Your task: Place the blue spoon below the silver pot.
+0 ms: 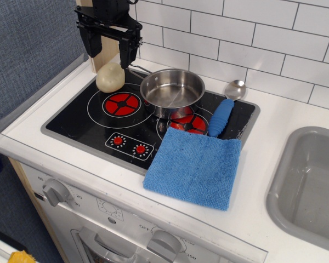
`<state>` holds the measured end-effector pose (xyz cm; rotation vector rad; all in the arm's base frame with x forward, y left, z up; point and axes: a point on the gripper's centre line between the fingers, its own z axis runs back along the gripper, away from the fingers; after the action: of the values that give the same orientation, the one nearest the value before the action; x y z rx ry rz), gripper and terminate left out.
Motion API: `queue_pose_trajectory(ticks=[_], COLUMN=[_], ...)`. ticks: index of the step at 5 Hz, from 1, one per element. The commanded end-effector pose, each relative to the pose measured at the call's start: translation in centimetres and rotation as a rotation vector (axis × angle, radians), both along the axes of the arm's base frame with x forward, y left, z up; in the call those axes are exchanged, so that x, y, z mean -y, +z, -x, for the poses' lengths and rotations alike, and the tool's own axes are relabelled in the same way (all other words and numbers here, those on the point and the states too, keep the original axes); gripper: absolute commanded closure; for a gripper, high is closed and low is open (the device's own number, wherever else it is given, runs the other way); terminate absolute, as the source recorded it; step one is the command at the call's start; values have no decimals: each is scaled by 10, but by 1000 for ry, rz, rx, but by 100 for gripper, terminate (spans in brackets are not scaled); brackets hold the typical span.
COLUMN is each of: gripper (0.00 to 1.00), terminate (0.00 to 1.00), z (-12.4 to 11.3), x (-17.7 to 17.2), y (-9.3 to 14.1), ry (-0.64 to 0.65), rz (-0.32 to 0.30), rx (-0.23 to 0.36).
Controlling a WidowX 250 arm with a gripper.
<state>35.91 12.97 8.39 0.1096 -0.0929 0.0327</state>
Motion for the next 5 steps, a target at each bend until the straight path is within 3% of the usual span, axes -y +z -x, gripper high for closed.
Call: queue_pose_trajectory(ticks=[1,3,4,5], gripper=[0,0,0,0], terminate=[0,0,0,0], z=[0,-4,-2,-2], x=[0,52,88,122], y=[0,27,22,3], ry=[0,-145,-216,-268], rz=[0,43,128,199], rx=[0,93,90,41])
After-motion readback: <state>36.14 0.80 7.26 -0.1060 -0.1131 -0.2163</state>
